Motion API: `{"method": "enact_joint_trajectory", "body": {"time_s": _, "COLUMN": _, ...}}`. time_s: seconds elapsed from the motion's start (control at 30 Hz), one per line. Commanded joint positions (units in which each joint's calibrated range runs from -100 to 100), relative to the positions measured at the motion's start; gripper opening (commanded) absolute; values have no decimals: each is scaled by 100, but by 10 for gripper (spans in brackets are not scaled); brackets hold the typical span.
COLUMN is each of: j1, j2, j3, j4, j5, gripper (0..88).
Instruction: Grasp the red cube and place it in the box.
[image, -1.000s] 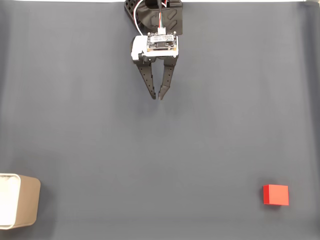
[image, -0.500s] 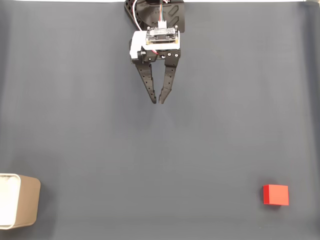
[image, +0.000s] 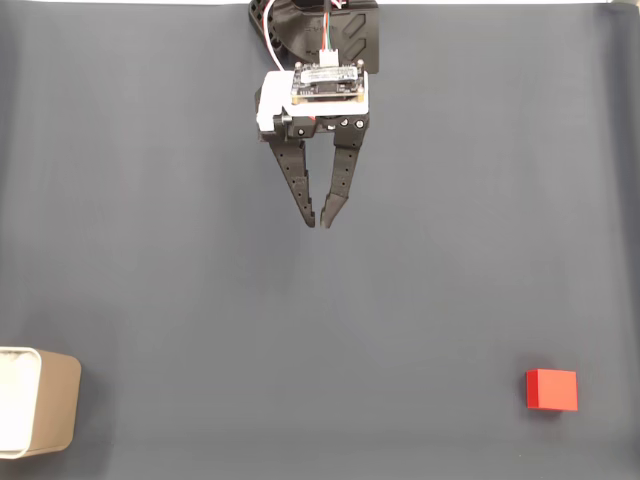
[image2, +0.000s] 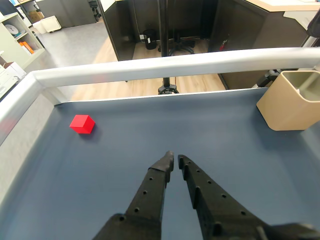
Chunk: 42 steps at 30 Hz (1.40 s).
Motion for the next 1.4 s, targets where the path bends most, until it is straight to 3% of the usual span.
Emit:
{"method": "enact_joint_trajectory", "body": {"time_s": 0.0, "j1": -32, "j2": 347, "j3": -729, "j4": 44, "j5": -15, "gripper": 0}}
{"method": "enact_joint_trajectory", "body": {"time_s": 1.37, "j1": -2199, "j2": 4272, "j3": -4644, "j4": 167, "j5": 518, "gripper": 29}}
